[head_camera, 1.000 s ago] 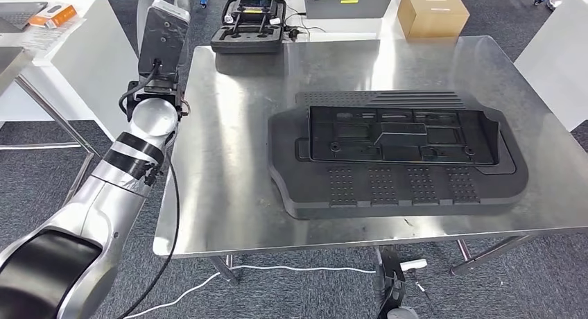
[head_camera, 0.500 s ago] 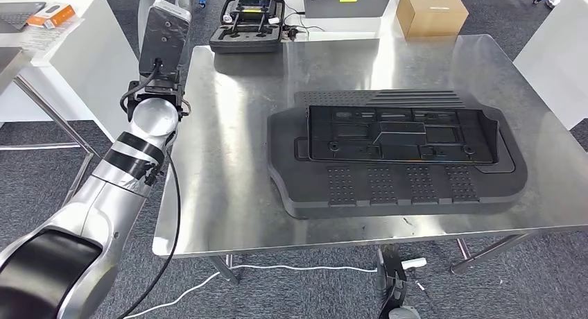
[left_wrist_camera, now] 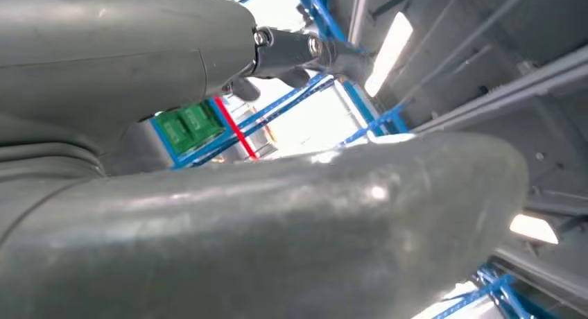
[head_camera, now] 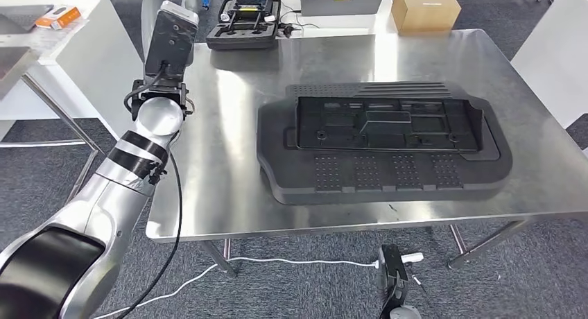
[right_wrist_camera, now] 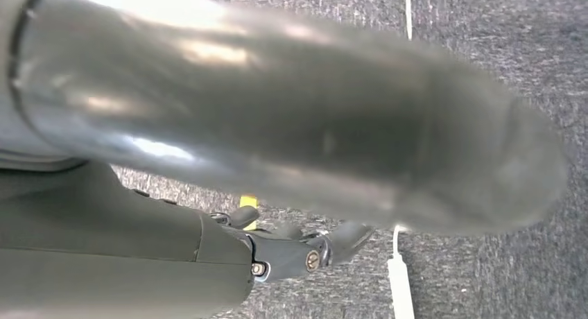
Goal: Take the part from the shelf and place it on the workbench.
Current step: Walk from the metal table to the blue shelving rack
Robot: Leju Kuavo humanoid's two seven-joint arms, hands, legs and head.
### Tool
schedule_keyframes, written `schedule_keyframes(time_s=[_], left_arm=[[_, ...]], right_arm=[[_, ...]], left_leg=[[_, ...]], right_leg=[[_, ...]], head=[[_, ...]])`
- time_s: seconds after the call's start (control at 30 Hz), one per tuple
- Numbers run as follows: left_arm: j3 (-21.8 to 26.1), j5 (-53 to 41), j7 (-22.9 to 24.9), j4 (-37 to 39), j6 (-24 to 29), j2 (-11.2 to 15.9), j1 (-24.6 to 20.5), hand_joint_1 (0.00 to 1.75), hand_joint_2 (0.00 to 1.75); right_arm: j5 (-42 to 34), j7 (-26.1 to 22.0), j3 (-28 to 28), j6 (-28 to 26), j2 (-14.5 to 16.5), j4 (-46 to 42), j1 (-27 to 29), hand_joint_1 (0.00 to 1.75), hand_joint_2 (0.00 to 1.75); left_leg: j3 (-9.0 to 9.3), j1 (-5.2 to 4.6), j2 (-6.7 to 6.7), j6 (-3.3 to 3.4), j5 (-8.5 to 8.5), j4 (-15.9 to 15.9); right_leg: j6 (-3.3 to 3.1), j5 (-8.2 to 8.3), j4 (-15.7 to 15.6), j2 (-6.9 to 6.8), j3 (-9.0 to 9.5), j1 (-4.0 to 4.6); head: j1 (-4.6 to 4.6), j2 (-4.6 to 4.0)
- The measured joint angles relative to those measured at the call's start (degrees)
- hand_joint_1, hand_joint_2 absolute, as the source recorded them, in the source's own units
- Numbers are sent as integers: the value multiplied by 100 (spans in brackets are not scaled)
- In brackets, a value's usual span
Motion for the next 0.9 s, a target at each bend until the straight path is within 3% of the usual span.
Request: schedule_keyframes(time_s=[0.07, 0.1, 0.17, 0.2, 0.23, 0.27, 0.3, 0.4, 0.47, 0.57, 0.63, 0.7, 0.77, 0.8, 0.83, 0.9], left_arm=[[-13, 5, -8, 5, 15, 23, 0, 0, 0], [-19, 8, -14, 8, 27, 34, 0, 0, 0], [-28, 12, -26, 12, 50, 40, 2, 0, 0], [-31, 16, -31, 16, 61, 43, 3, 0, 0], [-33, 21, -33, 22, 69, 45, 5, 0, 0], [-35, 27, -36, 28, 74, 47, 6, 0, 0], [-37, 30, -39, 31, 78, 48, 4, 0, 0], [-42, 33, -50, 31, 83, 44, -32, 0, 0], [-45, 31, -60, 32, 91, 39, -70, 0, 0], [-51, 31, -71, 46, 102, 37, -92, 0, 0], [-55, 28, -81, 54, 112, 33, -104, 0, 0], [-56, 24, -90, 60, 122, 31, -101, 0, 0], [-57, 23, -93, 67, 130, 31, -75, 0, 0], [-57, 23, -93, 71, 133, 32, -64, 0, 0], [-58, 23, -95, 74, 136, 33, -59, 0, 0], [-58, 23, -96, 76, 147, 36, -61, 0, 0]], right_arm=[[1, 0, -1, 2, 3, 2, -3, 0, 0], [1, 0, -1, 6, 5, 2, -4, 0, 0], [1, 0, -1, 19, 4, 3, -2, 0, 0], [1, 0, -1, 25, 4, 4, 0, 0, 0], [0, 0, -1, 29, 3, 7, 2, 0, 0], [-1, 0, -1, 33, 3, 9, 2, 0, 0], [-1, 0, -1, 34, 2, 10, 1, 0, 0], [0, 0, -1, 40, -2, 11, -2, 0, 0], [2, 0, -1, 46, -3, 13, -10, 0, 0], [5, 0, 2, 53, -5, 19, -12, 0, 0], [17, -1, 5, 55, -8, 21, -12, 0, 0], [36, -2, 9, 55, -13, 22, -14, 0, 0], [48, -2, 10, 55, -21, 23, -13, 0, 0], [50, -2, 10, 55, -25, 23, -14, 0, 0], [52, -3, 10, 55, -28, 24, -18, 0, 0], [54, -4, 10, 55, -34, 24, -32, 0, 0]], left_leg=[[-72, 22, 64, -32, -178, 143], [-162, 28, 108, -37, -423, 406], [-390, 26, 155, -44, -1001, 1223], [-466, 25, 157, -41, -1198, 1608], [-454, 24, 157, -26, -1268, 1810], [-348, 20, 157, 0, -1243, 1818], [-120, 9, 157, 40, -1157, 1611], [710, -63, 171, 172, -1093, 571], [862, -131, 179, 195, -1139, 302], [804, -149, 192, 274, -965, 201], [702, -121, 203, 346, -803, 128], [534, -127, 199, 380, -668, 124], [370, -127, 194, 376, -546, 127], [289, -125, 192, 364, -485, 128], [216, -122, 190, 347, -425, 130], [87, -126, 183, 294, -305, 137]], right_leg=[[-141, 72, 11, -23, -70, -13], [-214, 118, 9, -40, -119, -12], [-324, 206, 11, -70, -235, 38], [-356, 252, 13, -84, -300, 68], [-369, 296, 15, -94, -362, 95], [-372, 337, 17, -99, -419, 116], [-367, 379, 17, -102, -472, 134], [-310, 485, 17, -118, -572, 164], [-229, 551, 5, -134, -591, 149], [-119, 575, 6, -134, -648, 120], [-152, 257, 381, -125, -833, 129], [-191, -184, 1131, -118, -1073, 130], [-131, -337, 1602, -117, -1129, 127], [-75, -274, 1534, -117, -1000, 124], [-24, -164, 1252, -117, -765, 118], [-5, -73, 417, -112, -176, 121]], head=[[-29, 0], [-40, 0], [-53, 0], [-56, 0], [-55, 0], [-54, 0], [-55, 0], [-45, 1], [-48, 1], [-60, 0], [-38, 0], [-16, 0], [-13, 0], [-10, 0], [-10, 1], [-10, 1]])
